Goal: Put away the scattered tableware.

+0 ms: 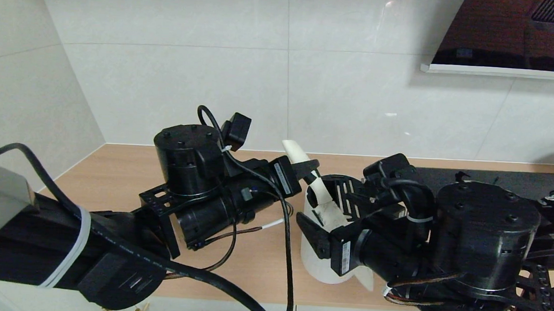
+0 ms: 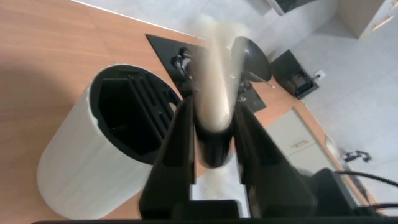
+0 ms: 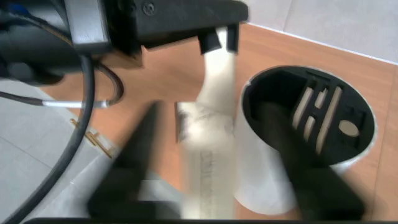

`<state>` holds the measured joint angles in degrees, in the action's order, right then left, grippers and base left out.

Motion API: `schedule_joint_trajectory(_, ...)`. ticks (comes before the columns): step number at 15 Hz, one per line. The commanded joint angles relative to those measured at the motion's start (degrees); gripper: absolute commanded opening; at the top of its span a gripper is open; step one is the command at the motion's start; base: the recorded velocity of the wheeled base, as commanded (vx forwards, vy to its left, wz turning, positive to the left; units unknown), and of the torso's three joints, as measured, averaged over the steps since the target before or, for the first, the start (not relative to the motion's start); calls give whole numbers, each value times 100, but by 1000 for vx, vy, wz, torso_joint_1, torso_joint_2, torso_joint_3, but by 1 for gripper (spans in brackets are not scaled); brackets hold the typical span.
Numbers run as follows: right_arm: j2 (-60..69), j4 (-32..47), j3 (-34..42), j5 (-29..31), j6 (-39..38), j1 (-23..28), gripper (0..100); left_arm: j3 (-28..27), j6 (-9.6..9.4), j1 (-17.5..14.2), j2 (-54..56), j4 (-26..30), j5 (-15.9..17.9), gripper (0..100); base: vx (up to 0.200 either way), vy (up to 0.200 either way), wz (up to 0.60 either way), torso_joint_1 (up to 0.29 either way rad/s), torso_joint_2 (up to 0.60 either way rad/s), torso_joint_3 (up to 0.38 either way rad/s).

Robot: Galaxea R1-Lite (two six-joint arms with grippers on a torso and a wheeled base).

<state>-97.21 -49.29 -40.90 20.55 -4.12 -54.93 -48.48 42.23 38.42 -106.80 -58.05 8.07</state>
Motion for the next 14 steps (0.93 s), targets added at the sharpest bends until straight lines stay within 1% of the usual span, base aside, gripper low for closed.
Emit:
schedule_joint_trajectory(1, 18, -20, 3, -7, -1, -9, 100, -3, 5, -2, 45, -13, -7, 0, 0, 0, 0, 0, 0, 0)
schedule_joint_trajectory(3, 158, -160, 21, 1, 8, 26, 100, -3, 14, -2, 142, -13, -25, 0, 0, 0, 0, 0, 0, 0)
schedule_joint_trajectory(5, 334, -160, 29, -7, 17, 149, 100, -3, 5, -2, 248, -13, -42, 0, 0, 0, 0, 0, 0, 0)
schedule_joint_trajectory(6, 483, -160, 21, -7, 25, 299, 100, 5, -13, -19, 371, -13, -42, 0, 0, 0, 0, 0, 0, 0)
schedule_joint_trajectory(7, 703, -151, 29, -34, 78, 483, 100, -3, -110, -28, 502, -13, -42, 0, 0, 0, 0, 0, 0, 0)
schedule_joint_trajectory(9, 984, -134, -76, -104, 192, 861, 100, 5, -584, -169, 722, -13, -69, 0, 0, 0, 0, 0, 0, 0)
schedule_joint_trajectory(11, 1064, -134, -173, -183, 201, 1169, 100, -12, -778, -213, 1012, -13, -209, 0, 0, 0, 0, 0, 0, 0)
schedule_joint_trajectory(12, 1072, -134, -217, -183, 192, 1248, 100, 5, -945, -213, 1223, -13, -183, 0, 0, 0, 0, 0, 0, 0)
schedule_joint_trajectory(13, 1072, -134, -234, -183, 201, 1274, 100, 41, -1235, -213, 1293, -31, -157, 0, 0, 0, 0, 0, 0, 0)
schedule_joint_trajectory(14, 1081, -134, -234, -183, 201, 1274, 100, 41, -1525, -230, 1329, -189, -139, 0, 0, 0, 0, 0, 0, 0)
